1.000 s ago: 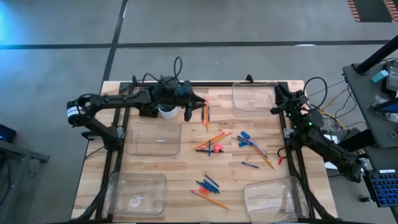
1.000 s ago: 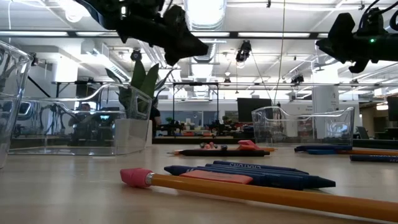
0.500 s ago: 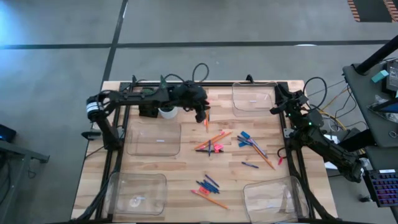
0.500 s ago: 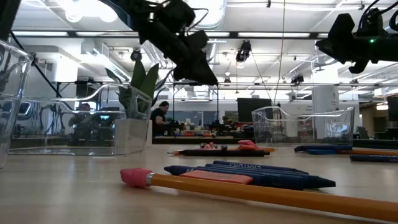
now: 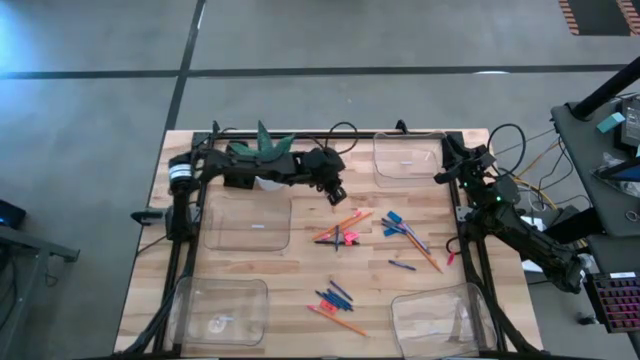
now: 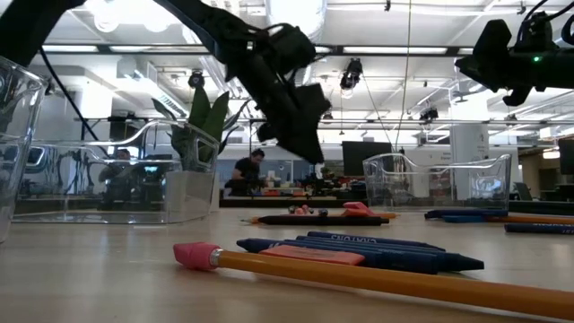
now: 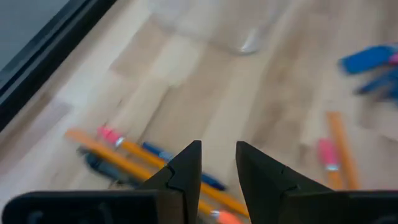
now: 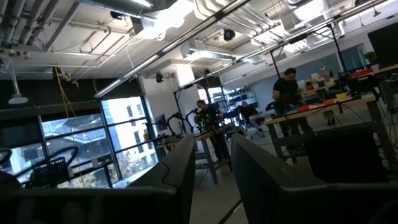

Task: Sort crayons/erasers/pens/pencils in bins
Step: Put the top black pen into the middle left transparent bin

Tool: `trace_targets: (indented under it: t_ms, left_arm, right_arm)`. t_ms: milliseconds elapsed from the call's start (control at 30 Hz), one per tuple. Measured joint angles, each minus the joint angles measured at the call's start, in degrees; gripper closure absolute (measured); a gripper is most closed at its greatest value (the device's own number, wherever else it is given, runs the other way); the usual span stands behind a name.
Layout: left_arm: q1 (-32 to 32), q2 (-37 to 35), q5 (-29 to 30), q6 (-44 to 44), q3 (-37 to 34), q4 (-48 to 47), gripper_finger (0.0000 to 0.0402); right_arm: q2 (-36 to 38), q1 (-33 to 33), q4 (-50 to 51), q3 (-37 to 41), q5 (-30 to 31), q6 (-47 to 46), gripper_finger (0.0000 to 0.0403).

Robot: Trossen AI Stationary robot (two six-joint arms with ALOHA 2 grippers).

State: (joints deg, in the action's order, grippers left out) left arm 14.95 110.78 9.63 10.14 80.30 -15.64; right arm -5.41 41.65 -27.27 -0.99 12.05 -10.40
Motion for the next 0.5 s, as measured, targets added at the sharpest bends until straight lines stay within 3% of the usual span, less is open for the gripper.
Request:
trace_targets:
  t_ms: [500]
  left_arm:
    - [0.49,3.3,6.9,10.55,-0.07,-5.14,0.0315]
  right_arm:
    - [0.02,0.0,0.09,-0.01,0.0,-0.01,0.0307]
